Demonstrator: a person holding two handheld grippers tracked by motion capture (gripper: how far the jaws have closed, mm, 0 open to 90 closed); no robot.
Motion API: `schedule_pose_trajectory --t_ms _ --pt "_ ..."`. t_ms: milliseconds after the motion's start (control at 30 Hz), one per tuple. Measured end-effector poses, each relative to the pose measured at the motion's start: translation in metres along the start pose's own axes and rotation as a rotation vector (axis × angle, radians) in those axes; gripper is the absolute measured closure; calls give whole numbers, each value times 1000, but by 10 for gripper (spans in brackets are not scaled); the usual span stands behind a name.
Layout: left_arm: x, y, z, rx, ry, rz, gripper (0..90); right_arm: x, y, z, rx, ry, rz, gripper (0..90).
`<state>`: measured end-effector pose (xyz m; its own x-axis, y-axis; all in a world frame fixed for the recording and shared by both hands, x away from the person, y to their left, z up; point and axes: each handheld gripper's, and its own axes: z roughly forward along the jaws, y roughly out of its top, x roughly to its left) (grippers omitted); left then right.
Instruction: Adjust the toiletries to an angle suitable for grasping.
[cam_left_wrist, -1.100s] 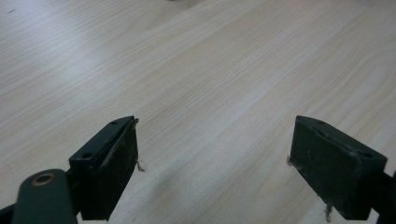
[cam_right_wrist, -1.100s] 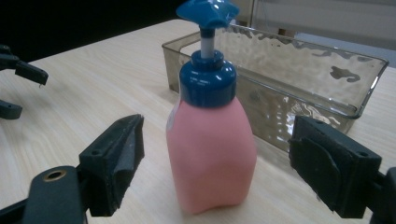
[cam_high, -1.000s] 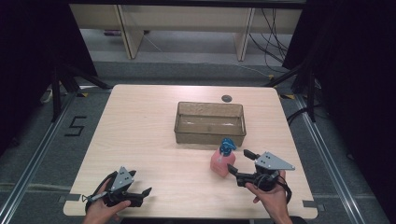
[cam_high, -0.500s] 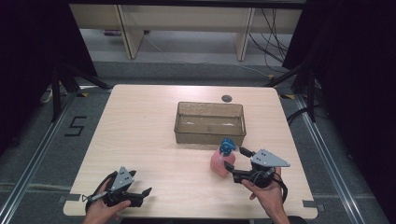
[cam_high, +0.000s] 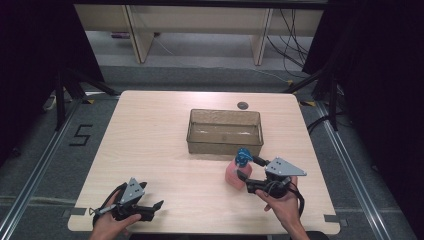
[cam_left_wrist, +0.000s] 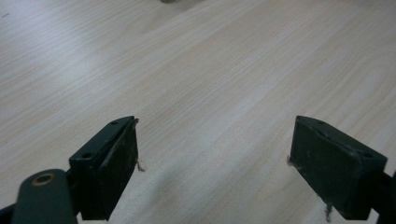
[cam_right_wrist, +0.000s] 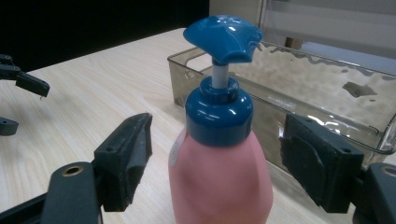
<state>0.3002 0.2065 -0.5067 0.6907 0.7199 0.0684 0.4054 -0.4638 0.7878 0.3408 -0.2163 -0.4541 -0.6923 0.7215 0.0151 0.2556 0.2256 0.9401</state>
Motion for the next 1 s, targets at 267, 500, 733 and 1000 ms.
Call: schedule_pose_trajectory --t_ms 267,500,733,1000 --pt "2 0 2 -4 2 25 150 0 1 4 -5 12 9 263" --pt "0 1 1 -1 2 15 150 1 4 12 -18 4 -3 266" --pt "0 1 1 -14 9 20 150 -1 7 20 -9 -15 -24 284" --pt "-2 1 1 -15 -8 -8 150 -5 6 27 -16 -30 -22 347"
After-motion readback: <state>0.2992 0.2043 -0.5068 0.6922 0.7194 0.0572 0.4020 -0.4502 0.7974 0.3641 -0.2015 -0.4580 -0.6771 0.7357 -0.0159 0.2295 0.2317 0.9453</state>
